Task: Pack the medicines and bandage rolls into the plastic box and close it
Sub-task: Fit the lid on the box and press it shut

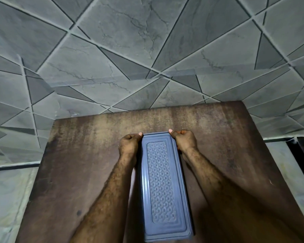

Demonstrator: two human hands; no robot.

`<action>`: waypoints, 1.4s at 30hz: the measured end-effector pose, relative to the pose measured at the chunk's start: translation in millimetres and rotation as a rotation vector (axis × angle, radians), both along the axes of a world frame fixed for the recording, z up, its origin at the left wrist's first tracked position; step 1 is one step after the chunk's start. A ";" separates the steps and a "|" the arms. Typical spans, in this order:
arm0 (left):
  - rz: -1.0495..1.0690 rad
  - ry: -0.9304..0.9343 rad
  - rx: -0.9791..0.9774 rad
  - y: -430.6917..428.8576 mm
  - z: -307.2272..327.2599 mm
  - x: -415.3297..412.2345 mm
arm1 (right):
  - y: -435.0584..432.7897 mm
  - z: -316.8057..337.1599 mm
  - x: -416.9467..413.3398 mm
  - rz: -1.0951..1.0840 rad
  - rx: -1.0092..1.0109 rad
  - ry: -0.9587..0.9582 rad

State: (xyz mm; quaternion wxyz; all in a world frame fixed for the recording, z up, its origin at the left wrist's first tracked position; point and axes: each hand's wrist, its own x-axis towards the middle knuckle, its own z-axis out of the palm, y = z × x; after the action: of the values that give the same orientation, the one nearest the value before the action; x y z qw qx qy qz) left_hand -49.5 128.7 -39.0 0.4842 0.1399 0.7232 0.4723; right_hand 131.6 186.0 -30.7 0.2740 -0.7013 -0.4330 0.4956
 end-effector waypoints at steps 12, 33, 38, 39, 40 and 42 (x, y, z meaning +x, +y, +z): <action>0.198 -0.001 -0.017 12.6 -12.5 16.8 | -7.3 -16.4 -20.7 -0.236 -0.027 0.205; 0.046 -0.195 0.012 -76.1 2.5 8.3 | -72.6 -7.9 25.5 -0.154 -0.124 0.382; 0.060 -0.180 0.001 -74.6 9.2 12.8 | -72.8 -13.3 22.3 -0.163 -0.118 0.250; 0.054 -0.170 0.002 -74.5 9.0 12.9 | -71.8 -14.2 21.3 -0.158 -0.108 0.203; 0.050 -0.157 0.008 -74.7 9.1 12.8 | -71.9 -15.1 21.1 -0.153 -0.093 0.166; 0.046 -0.128 0.011 -75.3 9.2 13.4 | -71.1 -16.7 21.2 -0.154 -0.070 0.117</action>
State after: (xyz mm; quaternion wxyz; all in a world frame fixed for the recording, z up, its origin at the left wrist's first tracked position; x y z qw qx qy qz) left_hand -36.1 53.4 -29.8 0.5177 0.0954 0.6910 0.4955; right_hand 152.8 114.9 -47.4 0.3115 -0.7113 -0.3437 0.5281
